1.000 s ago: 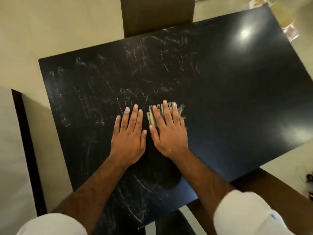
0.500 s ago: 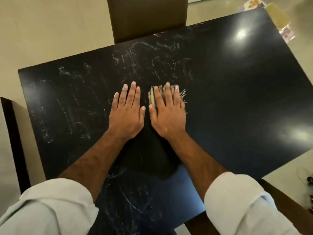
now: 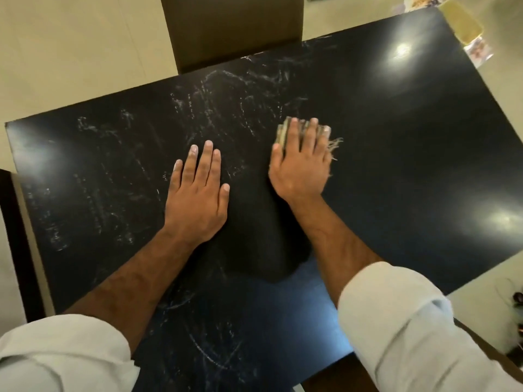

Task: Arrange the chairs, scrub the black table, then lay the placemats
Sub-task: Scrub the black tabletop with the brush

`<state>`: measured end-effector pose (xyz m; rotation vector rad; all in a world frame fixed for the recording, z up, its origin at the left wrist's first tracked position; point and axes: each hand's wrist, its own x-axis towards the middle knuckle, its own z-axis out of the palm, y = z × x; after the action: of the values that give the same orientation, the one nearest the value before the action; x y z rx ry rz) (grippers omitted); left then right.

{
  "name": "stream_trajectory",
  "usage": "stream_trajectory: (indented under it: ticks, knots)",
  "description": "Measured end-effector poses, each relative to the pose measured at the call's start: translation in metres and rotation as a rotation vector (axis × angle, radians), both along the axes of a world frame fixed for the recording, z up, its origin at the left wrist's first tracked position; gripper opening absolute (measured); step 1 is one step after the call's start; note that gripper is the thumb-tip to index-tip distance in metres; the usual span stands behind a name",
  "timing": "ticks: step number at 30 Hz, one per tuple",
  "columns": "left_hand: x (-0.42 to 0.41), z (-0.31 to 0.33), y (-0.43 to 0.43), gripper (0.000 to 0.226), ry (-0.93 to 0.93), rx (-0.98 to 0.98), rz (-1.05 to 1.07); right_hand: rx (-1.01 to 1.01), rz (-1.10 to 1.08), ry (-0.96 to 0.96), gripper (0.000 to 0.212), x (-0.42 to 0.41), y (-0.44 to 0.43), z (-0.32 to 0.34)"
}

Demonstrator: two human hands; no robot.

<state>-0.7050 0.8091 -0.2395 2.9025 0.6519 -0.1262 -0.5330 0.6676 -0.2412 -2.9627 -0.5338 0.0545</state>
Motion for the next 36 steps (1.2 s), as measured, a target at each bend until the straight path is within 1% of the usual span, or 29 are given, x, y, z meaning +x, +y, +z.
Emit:
stream_trajectory:
  ticks: [3, 5, 7, 9, 11, 13, 15, 17, 20, 22, 24, 25, 26, 28, 29, 31, 32, 33, 36]
  knots:
    - [-0.002, 0.003, -0.001, 0.075, 0.008, -0.005, -0.003, -0.006, 0.194, 0.049, 0.074, -0.041, 0.012, 0.007]
    - [-0.001, 0.007, -0.001, 0.075, 0.014, -0.005, -0.008, -0.012, 0.285, 0.089, 0.073, -0.07, -0.006, 0.014]
    - [-0.001, 0.008, 0.0, 0.075, 0.019, -0.009, -0.009, -0.03, 0.315, 0.132, 0.074, -0.086, -0.035, 0.018]
    - [0.0, 0.005, 0.0, 0.075, 0.024, -0.006, -0.007, -0.051, 0.237, 0.116, 0.074, -0.074, -0.06, 0.016]
    - [0.0, 0.001, 0.002, 0.075, 0.021, -0.003, -0.006, -0.05, 0.094, 0.058, 0.073, -0.034, -0.066, 0.008]
    - [0.001, -0.001, 0.002, 0.074, 0.007, 0.001, -0.007, -0.016, -0.016, 0.031, 0.072, 0.016, -0.053, 0.007]
    - [0.001, -0.003, 0.002, 0.074, 0.001, -0.003, -0.003, 0.005, -0.016, 0.039, 0.073, 0.053, -0.021, 0.006]
    - [0.001, -0.004, 0.001, 0.074, -0.002, 0.002, 0.002, 0.003, 0.05, 0.06, 0.074, 0.064, 0.014, 0.006]
    - [-0.001, -0.004, 0.001, 0.074, -0.013, -0.006, 0.004, -0.009, 0.197, 0.088, 0.074, 0.041, 0.047, 0.009]
    - [-0.002, -0.001, 0.001, 0.074, -0.021, -0.016, 0.0, -0.022, 0.292, 0.103, 0.074, 0.009, 0.042, 0.012]
    - [-0.003, 0.001, 0.001, 0.074, -0.01, -0.017, -0.007, -0.028, 0.347, 0.116, 0.075, -0.021, 0.028, 0.016]
    - [-0.003, 0.003, 0.001, 0.075, -0.003, -0.016, -0.008, -0.024, 0.366, 0.152, 0.073, -0.027, 0.022, 0.016]
    - [-0.002, 0.004, 0.002, 0.075, 0.008, -0.027, -0.008, 0.026, 0.377, 0.242, 0.07, -0.028, 0.017, 0.019]
    - [-0.001, 0.01, 0.004, 0.076, 0.028, -0.055, -0.009, 0.228, 0.354, 0.443, 0.064, -0.014, 0.005, 0.038]
    - [-0.001, 0.012, 0.005, 0.077, 0.042, -0.073, -0.007, 0.337, 0.325, 0.462, 0.063, -0.008, -0.005, 0.049]
    - [0.002, 0.018, 0.005, 0.076, 0.074, -0.136, 0.012, 0.459, 0.239, 0.347, 0.063, 0.0, -0.036, 0.062]
    - [0.004, 0.021, 0.002, 0.075, 0.075, -0.16, 0.026, 0.482, 0.21, 0.274, 0.062, 0.002, -0.053, 0.065]
    - [0.007, 0.024, -0.004, 0.075, 0.057, -0.158, 0.027, 0.472, 0.188, 0.214, 0.059, 0.004, -0.066, 0.065]
    - [0.031, 0.031, -0.035, 0.076, -0.038, -0.07, -0.07, 0.306, 0.163, 0.128, 0.05, 0.011, -0.08, 0.049]
